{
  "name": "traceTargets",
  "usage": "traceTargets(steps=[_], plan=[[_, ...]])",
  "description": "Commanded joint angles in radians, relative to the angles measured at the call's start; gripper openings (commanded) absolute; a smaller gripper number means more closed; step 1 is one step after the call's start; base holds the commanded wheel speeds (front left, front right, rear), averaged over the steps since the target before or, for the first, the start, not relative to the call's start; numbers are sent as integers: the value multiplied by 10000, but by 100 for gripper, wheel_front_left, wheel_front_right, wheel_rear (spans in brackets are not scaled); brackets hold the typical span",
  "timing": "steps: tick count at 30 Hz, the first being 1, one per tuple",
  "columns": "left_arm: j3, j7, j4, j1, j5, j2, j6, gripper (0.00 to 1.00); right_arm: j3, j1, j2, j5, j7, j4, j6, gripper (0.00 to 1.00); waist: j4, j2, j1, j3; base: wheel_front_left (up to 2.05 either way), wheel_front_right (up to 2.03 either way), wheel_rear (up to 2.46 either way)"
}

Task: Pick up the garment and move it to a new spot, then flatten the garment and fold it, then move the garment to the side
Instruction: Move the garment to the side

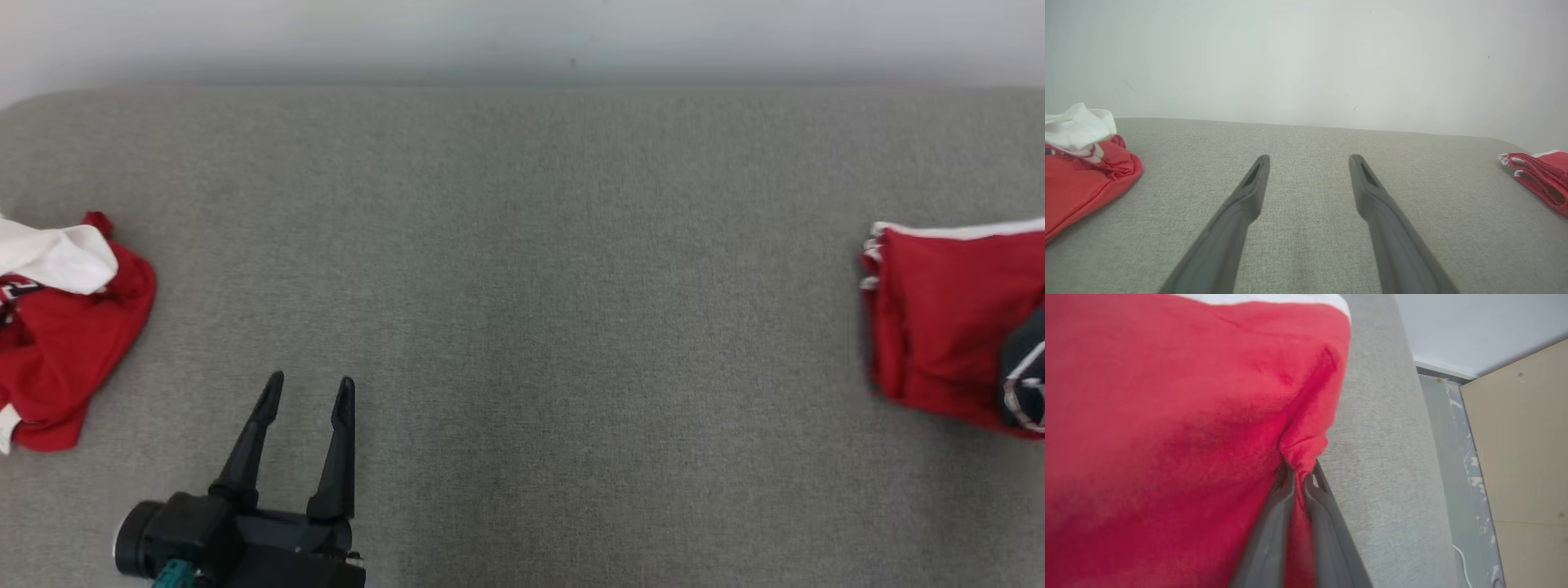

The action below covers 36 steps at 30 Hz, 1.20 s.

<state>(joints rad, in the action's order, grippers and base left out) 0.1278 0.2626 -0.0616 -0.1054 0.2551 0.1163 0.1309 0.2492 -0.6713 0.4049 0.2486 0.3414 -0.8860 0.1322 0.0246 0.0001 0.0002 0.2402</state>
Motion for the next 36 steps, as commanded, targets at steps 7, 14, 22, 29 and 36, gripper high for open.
traceTargets(steps=[7, 14, 22, 29, 36], plan=[[13, 33, 794, -399, -109, 370, -18, 100, -221, 30, 1760, -201, -1099, -49, -30, 0, -136, -1, -2, 1534, 0, 0, 0], [-17, 32, 1298, -496, -96, 590, -18, 100, 239, -241, 2818, 195, -2151, -40, -30, 0, 114, -1, -2, 2094, 0, 0, 0], [122, 27, 1374, -280, -70, 478, -147, 100, 882, -3, 2412, 789, -3156, -108, -30, 100, 71, -1, -2, 1923, 0, 0, 0], [227, 29, 894, -205, 99, 237, -134, 100, 896, -152, 1798, 870, -5084, -512, -30, 100, 17, -1, -2, 895, 0, 0, 0], [267, 31, 178, 504, 134, 108, -93, 100, 168, 829, 382, 120, -5906, 152, -29, 100, -42, -1, -2, -939, 0, 0, 0]])
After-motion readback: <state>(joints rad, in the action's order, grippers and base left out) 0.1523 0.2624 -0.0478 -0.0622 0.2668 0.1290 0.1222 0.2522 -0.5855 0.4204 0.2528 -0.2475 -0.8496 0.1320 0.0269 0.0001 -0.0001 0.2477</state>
